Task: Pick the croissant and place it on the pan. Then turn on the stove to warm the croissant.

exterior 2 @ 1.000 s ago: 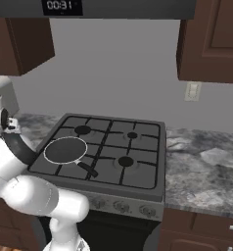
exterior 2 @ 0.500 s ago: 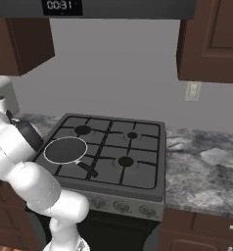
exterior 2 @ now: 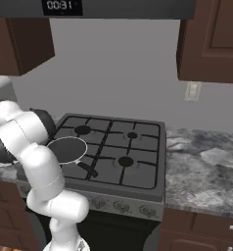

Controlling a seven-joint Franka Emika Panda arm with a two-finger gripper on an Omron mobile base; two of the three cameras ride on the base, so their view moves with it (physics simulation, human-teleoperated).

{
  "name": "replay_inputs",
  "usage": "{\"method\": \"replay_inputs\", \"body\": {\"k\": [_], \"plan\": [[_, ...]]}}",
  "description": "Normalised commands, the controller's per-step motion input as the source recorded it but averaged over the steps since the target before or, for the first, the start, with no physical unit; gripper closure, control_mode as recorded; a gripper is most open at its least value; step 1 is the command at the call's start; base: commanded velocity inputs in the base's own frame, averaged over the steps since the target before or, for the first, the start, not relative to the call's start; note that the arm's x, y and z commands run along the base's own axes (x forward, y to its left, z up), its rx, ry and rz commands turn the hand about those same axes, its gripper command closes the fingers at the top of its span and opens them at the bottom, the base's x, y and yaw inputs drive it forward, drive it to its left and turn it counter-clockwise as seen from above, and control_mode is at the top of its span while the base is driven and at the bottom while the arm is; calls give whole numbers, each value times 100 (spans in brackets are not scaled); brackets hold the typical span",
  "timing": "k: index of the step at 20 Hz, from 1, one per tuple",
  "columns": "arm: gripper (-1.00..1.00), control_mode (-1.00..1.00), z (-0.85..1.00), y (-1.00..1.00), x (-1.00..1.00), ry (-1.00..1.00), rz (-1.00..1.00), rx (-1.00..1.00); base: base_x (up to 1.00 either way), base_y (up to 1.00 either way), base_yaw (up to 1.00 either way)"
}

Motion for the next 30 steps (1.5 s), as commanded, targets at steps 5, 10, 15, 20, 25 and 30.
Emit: {"method": "replay_inputs", "body": {"k": [5,10,15,20,25,30], "plan": [[-100,-100,-3,19,18,0,0,0,0,0,0],[-100,-100,-7,13,14,2,0,0,0,0,0],[-100,-100,-16,2,7,4,0,0,0,0,0],[-100,-100,-25,0,0,1,0,0,0,0,0],[-100,-100,-22,0,0,0,0,0,0,0,0],[-100,-100,-21,0,2,0,0,0,0,0,0]]}}
